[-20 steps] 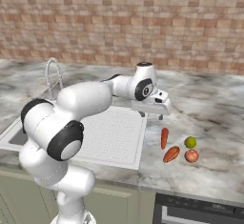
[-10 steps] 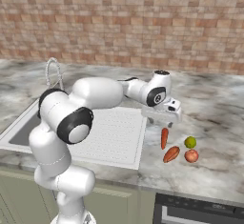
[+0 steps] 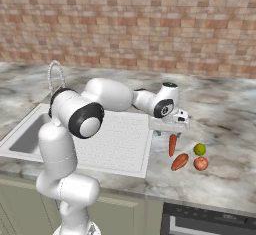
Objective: There is a mixed pile of frozen fruits and vegetables on the counter. Locate all the frozen vegetables and place the items in a bowl on the counter. Take all the frozen fruits and defrost them in a running sink.
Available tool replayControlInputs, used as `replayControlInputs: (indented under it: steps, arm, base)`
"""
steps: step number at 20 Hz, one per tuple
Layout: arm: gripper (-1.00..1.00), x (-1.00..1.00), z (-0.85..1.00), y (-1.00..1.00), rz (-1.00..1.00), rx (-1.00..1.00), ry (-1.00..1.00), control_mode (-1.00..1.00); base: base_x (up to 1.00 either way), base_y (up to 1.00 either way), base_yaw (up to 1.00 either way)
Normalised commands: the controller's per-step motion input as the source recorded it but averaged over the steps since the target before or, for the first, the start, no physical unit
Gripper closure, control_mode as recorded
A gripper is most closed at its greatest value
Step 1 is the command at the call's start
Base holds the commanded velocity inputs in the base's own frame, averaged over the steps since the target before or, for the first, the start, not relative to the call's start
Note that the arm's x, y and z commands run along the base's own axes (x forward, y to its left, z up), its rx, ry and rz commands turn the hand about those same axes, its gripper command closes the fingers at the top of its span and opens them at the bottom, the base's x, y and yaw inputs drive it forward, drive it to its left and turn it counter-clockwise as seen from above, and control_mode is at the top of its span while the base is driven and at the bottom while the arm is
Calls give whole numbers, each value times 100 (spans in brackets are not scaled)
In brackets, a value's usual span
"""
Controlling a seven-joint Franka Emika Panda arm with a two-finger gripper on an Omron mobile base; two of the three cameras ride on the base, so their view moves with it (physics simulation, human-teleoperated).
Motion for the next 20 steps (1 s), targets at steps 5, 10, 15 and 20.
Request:
replayControlInputs:
  steps: [5, 10, 15, 20]
  arm:
    - [-100, 23, -43, -30, 28, 0, -4, -100]
    - [-100, 33, -32, -29, 17, 0, 0, -100]
    - [-100, 4, -14, 0, 1, 0, 0, -100]
    - [-100, 0, -28, 5, 0, 0, 0, -100]
  base:
    - [0, 0, 0]
    - [0, 0, 0]
    - [0, 0, 0]
    - [0, 0, 0]
